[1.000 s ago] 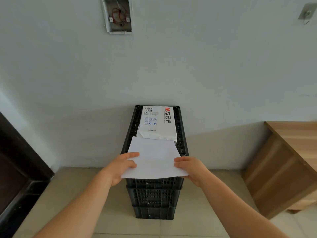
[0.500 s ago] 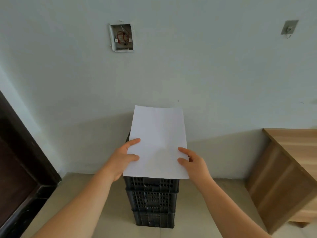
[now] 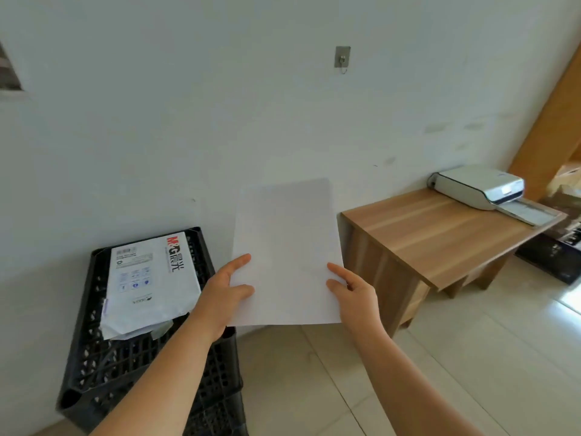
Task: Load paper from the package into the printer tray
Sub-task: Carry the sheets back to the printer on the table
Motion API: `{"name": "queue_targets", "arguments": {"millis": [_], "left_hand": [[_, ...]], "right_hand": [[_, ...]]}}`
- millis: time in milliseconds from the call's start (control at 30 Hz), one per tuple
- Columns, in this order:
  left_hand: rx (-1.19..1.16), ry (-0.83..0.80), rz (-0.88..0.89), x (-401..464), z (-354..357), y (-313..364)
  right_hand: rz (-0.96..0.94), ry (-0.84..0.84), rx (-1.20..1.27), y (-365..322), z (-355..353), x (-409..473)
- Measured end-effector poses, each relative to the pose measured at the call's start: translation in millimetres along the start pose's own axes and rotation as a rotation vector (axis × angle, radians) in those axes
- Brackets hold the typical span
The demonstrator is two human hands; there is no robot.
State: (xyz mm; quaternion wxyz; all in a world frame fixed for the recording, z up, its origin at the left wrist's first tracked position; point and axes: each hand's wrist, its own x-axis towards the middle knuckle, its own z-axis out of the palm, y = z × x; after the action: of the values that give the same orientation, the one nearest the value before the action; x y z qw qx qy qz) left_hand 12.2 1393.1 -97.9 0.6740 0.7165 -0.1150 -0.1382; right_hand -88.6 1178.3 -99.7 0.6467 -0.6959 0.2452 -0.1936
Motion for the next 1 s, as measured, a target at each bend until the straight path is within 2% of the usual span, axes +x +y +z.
{"name": "queue_targets", "arguments": {"millis": [233,400,667,1000], "left_hand": [[0.041,-0.3,0.045,55.8,93.4,2.3],[-0.014,-0.439,0.036,92.0,178.5,6.9],[-0.001,-0.555,0.119,134.9,329.7,31.2],[-0.03,-0.707,0.153,177.8,501.0,43.4]], "right_hand": [[0.036,0.287,0.049,6.2,-80.8,23.3],[0.033,0.395,0.104,15.4,-152.3,48.6],[-0.022,0.524,0.162,17.9,-276.8,97.6],[-0.086,0.685,0.078,29.3,-421.3,154.5]]}}
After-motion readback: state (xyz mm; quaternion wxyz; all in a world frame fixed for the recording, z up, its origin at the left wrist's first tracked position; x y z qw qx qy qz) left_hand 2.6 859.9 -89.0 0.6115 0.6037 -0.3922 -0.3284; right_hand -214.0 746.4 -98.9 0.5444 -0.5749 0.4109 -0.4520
